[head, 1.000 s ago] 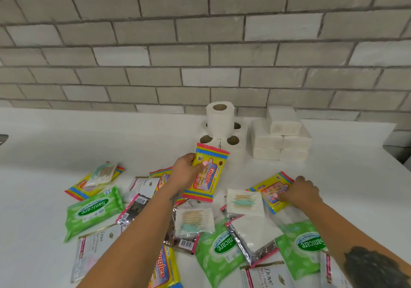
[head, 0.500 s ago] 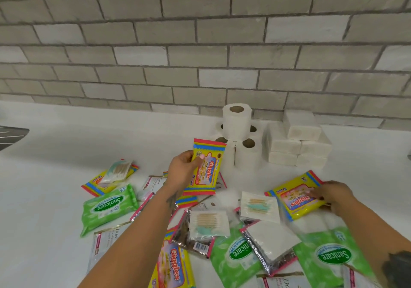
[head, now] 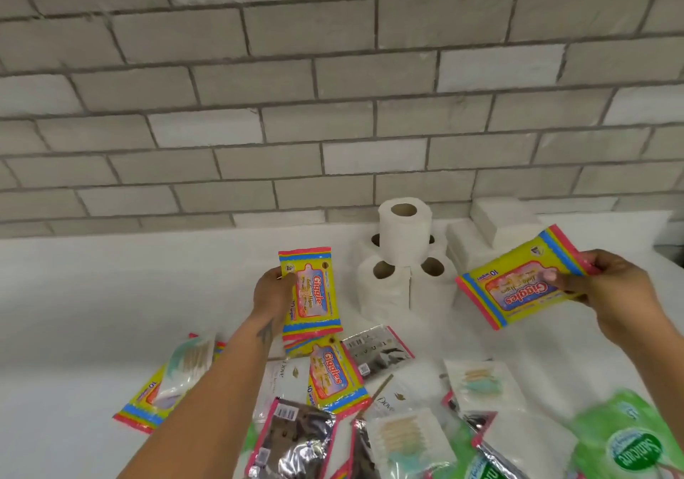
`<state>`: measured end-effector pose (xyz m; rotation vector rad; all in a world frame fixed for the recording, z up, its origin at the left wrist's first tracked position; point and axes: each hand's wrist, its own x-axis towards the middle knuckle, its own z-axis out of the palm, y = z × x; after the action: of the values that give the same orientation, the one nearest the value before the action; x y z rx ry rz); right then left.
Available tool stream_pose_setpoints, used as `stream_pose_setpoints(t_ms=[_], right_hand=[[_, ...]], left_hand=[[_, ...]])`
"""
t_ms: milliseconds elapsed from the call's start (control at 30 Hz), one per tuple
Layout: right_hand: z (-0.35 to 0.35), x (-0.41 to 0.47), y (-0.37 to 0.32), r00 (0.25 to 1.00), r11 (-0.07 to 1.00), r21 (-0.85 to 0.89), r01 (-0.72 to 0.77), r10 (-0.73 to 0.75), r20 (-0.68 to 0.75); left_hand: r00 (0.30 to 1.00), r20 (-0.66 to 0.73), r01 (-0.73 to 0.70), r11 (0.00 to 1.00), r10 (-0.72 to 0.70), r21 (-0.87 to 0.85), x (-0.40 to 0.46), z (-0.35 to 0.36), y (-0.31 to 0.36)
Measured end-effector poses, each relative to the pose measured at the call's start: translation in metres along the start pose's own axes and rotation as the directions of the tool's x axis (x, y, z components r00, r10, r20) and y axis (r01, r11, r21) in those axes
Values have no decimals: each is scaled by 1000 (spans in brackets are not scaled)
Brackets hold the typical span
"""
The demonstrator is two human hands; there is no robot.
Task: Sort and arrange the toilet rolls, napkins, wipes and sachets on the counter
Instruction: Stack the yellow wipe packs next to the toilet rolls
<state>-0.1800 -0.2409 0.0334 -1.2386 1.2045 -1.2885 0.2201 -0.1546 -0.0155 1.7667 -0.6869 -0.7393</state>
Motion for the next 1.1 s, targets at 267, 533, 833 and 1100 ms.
stream_pose_setpoints(t_ms=[267,533,833,1100], right_hand=[[61,-50,-35,990,989,54,134,-137,45],[94,-51,-40,977,977,-44,207,-204,67],[116,-43,-32,964,971,-41,237,-230,134],[130,-40,-24,956,973,-31,229,-219,198]], left_hand=[[977,185,95,994,-103,50,65,11,-22],[989,140,1,948,-48,317,81,39,-31],[857,502,-498,433,114,751,73,40,-54],[873,470,-477,435,131,764,83,56,-55]])
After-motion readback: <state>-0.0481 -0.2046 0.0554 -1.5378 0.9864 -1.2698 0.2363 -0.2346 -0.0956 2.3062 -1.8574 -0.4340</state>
